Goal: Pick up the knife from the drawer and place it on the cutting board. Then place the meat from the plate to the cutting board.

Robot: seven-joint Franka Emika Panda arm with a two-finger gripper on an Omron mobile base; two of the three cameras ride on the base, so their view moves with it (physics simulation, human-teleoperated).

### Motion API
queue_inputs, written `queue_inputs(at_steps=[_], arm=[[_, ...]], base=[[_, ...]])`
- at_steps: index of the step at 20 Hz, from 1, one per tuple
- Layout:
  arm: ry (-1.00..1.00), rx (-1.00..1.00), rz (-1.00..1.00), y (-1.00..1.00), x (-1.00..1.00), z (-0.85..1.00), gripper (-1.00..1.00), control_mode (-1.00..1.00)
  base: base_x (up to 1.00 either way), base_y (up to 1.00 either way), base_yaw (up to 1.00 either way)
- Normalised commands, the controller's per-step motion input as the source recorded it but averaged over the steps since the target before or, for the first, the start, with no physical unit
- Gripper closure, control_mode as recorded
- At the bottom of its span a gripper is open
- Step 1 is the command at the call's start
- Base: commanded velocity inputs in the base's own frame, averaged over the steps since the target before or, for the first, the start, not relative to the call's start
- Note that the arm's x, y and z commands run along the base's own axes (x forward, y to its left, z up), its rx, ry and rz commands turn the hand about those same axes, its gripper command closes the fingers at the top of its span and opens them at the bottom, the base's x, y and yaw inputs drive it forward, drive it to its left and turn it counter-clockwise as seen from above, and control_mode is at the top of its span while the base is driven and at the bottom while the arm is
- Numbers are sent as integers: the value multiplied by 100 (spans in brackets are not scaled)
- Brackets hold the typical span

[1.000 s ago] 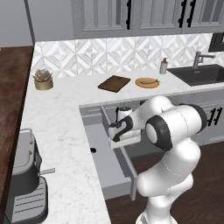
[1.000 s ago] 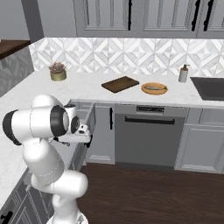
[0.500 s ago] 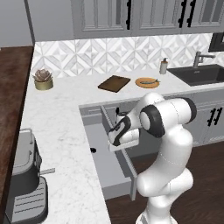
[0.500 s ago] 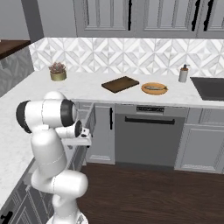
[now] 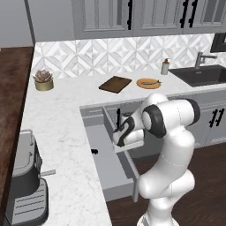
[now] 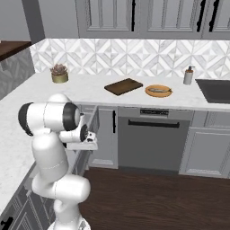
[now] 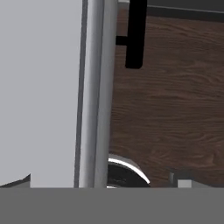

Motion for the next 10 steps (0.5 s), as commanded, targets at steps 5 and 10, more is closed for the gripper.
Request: queue_inputs(at_steps=[5, 10], arm=[[0, -2, 0, -98, -15, 1, -100, -100], [0, -4, -1, -100, -5, 14, -100, -100]], base=[[0, 0, 0], [0, 0, 0]])
